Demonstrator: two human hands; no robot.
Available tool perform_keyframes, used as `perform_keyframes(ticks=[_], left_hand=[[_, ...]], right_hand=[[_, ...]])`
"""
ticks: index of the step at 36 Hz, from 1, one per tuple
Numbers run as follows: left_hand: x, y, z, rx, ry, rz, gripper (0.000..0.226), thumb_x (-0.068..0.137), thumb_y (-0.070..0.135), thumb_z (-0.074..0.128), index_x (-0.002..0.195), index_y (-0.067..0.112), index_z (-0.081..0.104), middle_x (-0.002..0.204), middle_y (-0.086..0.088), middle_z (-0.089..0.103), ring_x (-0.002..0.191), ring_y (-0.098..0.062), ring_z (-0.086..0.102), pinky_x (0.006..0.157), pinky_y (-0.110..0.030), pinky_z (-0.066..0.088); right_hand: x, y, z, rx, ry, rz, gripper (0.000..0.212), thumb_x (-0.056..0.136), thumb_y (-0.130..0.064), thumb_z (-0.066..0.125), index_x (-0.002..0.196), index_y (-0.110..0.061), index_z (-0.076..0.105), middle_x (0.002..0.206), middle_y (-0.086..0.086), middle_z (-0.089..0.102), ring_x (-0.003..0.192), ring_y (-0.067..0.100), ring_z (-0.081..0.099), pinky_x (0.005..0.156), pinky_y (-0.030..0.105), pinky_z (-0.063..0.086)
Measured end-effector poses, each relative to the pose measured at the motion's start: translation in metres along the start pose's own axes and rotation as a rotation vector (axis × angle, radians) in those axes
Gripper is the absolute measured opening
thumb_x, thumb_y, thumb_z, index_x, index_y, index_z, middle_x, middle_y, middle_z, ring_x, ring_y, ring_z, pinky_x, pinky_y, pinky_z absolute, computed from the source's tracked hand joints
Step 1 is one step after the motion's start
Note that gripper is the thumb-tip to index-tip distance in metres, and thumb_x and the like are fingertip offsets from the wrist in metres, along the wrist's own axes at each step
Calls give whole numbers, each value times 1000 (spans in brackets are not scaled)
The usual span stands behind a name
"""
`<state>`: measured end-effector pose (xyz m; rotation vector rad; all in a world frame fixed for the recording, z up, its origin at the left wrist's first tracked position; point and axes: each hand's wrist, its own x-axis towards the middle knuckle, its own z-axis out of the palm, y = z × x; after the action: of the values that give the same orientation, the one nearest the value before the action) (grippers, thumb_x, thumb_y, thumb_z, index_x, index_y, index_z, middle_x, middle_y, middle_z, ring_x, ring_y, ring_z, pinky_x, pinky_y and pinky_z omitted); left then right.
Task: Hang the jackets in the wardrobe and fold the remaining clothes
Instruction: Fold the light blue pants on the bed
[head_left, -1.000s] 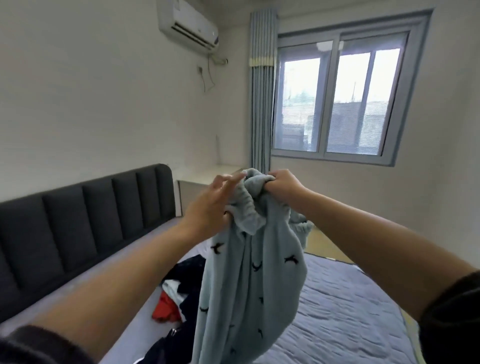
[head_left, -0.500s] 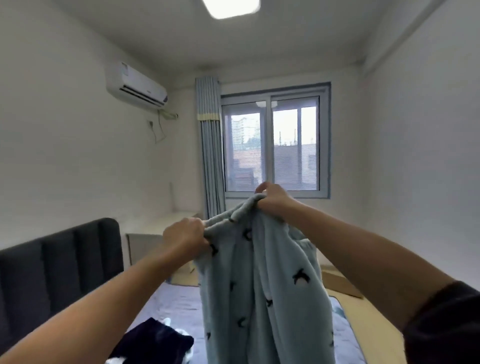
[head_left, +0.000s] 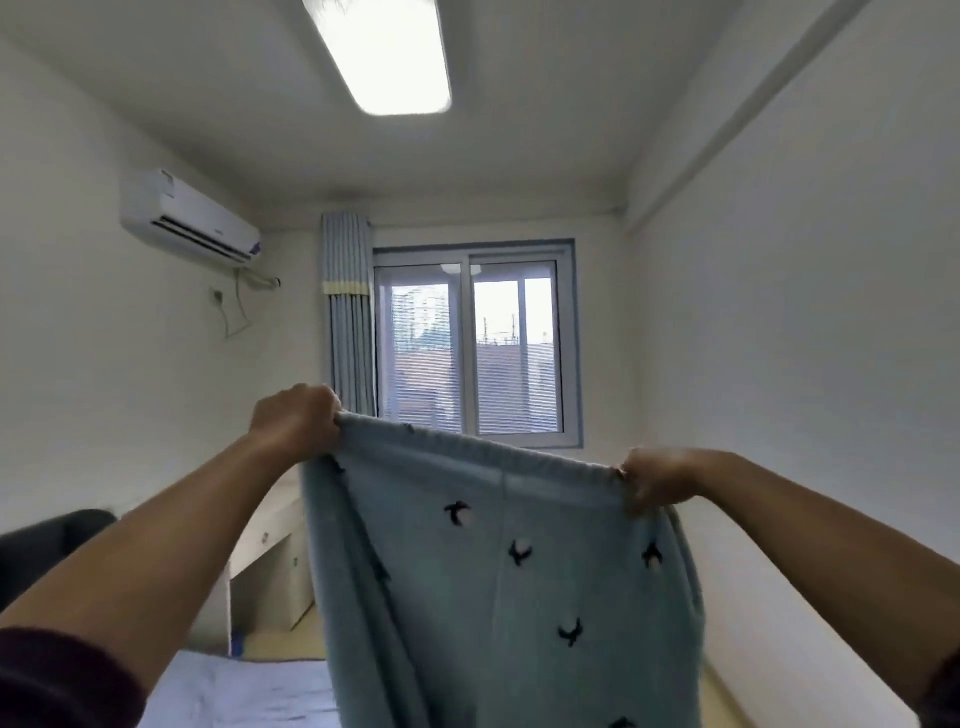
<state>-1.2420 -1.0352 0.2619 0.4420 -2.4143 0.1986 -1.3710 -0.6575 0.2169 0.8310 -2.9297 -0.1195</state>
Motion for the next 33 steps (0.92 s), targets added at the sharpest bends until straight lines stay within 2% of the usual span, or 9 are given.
perform_keyframes(ticks=[3, 7, 12, 14, 18, 20, 24, 29, 33], left_hand=[[2, -6, 3, -6, -53, -7, 13, 77, 18, 60, 65, 18, 57, 78, -2, 59, 76, -24, 58, 65, -28, 39], [9, -1, 4, -16, -67, 18, 10, 76, 14, 57, 67, 17, 61, 71, 1, 56, 68, -20, 54, 57, -26, 35], [14, -3, 4, 98, 2, 105, 13, 79, 16, 56, 68, 19, 63, 68, 5, 54, 62, -14, 53, 54, -25, 34], [15, -4, 5, 159, 30, 166, 12, 81, 19, 56, 72, 21, 64, 70, 8, 54, 62, -11, 51, 53, -25, 31], [11, -6, 4, 186, 60, 228, 18, 84, 19, 51, 82, 23, 68, 80, 8, 60, 67, -11, 54, 54, -25, 31], [7, -11, 2, 187, 49, 233, 20, 84, 20, 51, 87, 25, 70, 86, 7, 64, 73, -13, 58, 59, -26, 34], [1, -26, 0, 194, 43, 234, 27, 85, 22, 50, 106, 28, 67, 100, 6, 66, 86, -15, 62, 66, -27, 39], [-9, -44, -2, 176, -21, 181, 33, 83, 25, 51, 113, 29, 64, 109, 4, 66, 95, -19, 63, 80, -30, 49], [-18, -55, -6, 192, -18, 187, 38, 86, 20, 51, 118, 36, 63, 111, 4, 65, 96, -19, 62, 79, -30, 48]], right_hand=[[-15, 22, -14, 57, 41, 85, 20, 79, -35, 73, 82, -16, 68, 80, 1, 61, 76, 16, 53, 64, 24, 38], [-26, 27, -41, -122, 96, 129, 21, 79, -44, 68, 79, -24, 62, 81, -4, 62, 76, 15, 54, 60, 27, 38], [-27, 11, -51, -448, 67, 101, 30, 82, -50, 60, 102, -28, 63, 100, -7, 65, 82, 15, 53, 60, 26, 36], [-24, 9, -49, -349, 119, 71, 25, 83, -40, 64, 104, -26, 61, 104, -6, 63, 82, 14, 51, 61, 26, 36], [-21, -4, -43, 137, 156, -33, 20, 82, -12, 72, 82, -23, 56, 90, 0, 65, 66, 9, 66, 60, 22, 51], [-21, -12, -39, 86, 75, -29, 17, 83, -8, 68, 82, -20, 57, 88, 1, 64, 67, 13, 67, 60, 23, 53], [-24, -30, -28, -306, -27, -68, 16, 84, -15, 57, 97, -16, 64, 93, 3, 62, 76, 19, 54, 61, 29, 43], [-26, -61, -12, -355, -1, -248, 3, 80, -19, 54, 82, -20, 57, 81, 0, 53, 76, 21, 50, 63, 30, 41], [-24, -52, -28, -328, -88, -20, 23, 87, -23, 54, 93, -4, 65, 83, 8, 62, 71, 24, 59, 57, 28, 45]])
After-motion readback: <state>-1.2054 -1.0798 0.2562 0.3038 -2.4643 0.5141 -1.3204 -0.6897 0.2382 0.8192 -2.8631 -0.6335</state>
